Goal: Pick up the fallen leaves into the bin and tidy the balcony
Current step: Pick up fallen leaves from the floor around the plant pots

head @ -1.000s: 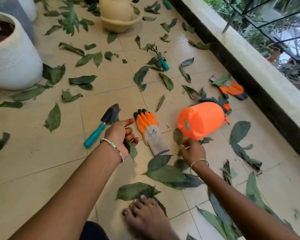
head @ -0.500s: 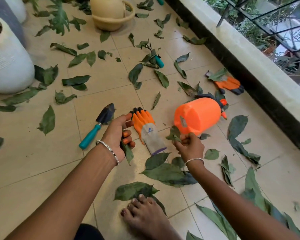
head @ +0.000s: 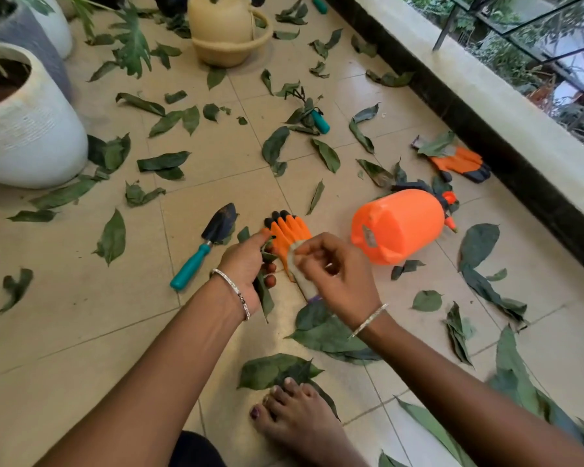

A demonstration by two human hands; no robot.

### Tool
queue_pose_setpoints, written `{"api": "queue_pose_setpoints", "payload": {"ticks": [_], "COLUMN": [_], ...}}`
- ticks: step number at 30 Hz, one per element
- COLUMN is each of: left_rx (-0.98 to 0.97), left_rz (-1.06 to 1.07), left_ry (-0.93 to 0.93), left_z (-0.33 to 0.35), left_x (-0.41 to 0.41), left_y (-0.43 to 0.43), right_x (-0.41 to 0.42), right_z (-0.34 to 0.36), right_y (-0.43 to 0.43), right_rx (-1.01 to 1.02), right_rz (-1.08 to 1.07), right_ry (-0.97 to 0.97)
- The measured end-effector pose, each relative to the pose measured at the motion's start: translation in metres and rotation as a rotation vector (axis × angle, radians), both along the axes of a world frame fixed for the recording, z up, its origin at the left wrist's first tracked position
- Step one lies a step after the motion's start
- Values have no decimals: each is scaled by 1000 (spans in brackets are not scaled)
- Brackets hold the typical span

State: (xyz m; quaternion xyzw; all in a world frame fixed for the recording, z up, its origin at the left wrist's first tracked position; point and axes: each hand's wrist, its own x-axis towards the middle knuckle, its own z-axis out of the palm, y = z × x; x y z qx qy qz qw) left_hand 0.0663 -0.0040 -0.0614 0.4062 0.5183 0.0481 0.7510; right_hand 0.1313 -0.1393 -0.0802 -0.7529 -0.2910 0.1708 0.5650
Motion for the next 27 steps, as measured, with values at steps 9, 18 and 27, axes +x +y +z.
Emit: {"api": "queue_pose_setpoints", "payload": {"ticks": [9,18,27], "left_rx": [-23,-70,-71], "left_rz": [22,78,128], "left_ry": [-64,-50,-100], "left_z": [3,11,11], "left_x": [-8,-14,-15], "left_y": [4,9,8], "right_x": [19,17,20], "right_z": [-124,-141,-124], "right_y": [-60,-54,-45], "right_rx": [-833,-840,-506], "right_rz": [351,400,54], "right_ry": [-272,-460,-190]}}
